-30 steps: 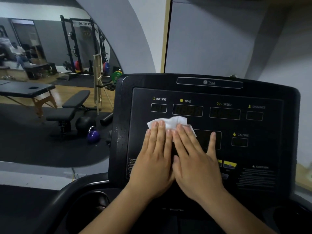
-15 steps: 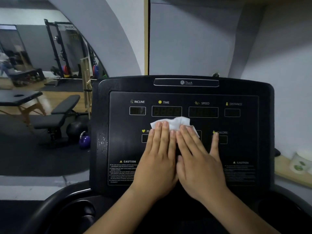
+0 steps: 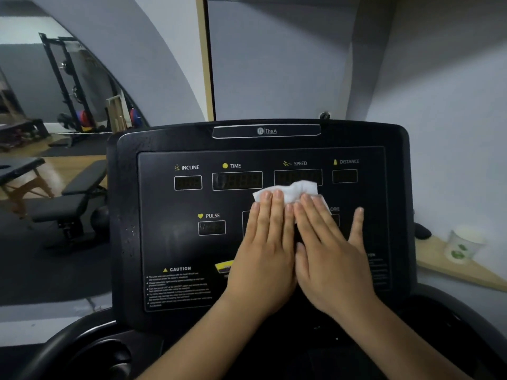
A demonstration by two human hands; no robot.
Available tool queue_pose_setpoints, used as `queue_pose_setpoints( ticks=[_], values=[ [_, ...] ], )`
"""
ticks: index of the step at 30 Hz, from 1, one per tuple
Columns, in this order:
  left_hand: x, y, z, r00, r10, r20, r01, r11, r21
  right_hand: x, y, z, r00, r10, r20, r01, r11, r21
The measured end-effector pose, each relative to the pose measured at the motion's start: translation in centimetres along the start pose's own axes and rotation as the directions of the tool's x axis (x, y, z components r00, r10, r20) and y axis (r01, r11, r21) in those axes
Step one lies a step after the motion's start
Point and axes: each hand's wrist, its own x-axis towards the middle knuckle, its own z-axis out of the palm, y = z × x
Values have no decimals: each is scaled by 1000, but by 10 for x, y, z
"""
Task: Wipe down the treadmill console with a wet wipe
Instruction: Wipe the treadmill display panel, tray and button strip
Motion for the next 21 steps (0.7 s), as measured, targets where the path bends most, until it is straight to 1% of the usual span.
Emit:
queue_pose_setpoints(
  ticks=[2,5,7,10,12,18,21],
  values=[
    [25,1,-1,1000,-4,-5,4,1000,21,17,11,-8,999,47,-6,-47,999,-22],
    [47,7,-3,999,-17,37,14,997,70,31,24,-15,996,85,-4,-85,995,-52],
    [41,15,-1,999,-24,35,22,998,54,22,27,-12,996,87,-3,-87,995,-49],
    [16,33,9,999,19,30,-20,1000,9,-10,33,-1,996,94,1,-94,995,-23],
    [10,43,13,998,48,44,-49,999,15,-24,40,3,996,90,2,-90,996,-11],
    [66,54,9,998,51,19,-52,997,48,9,71,-17,988,156,-10,-156,986,-54],
    [69,62,11,999,38,35,-40,998,46,7,78,-17,987,160,-10,-160,985,-67]
  ],
)
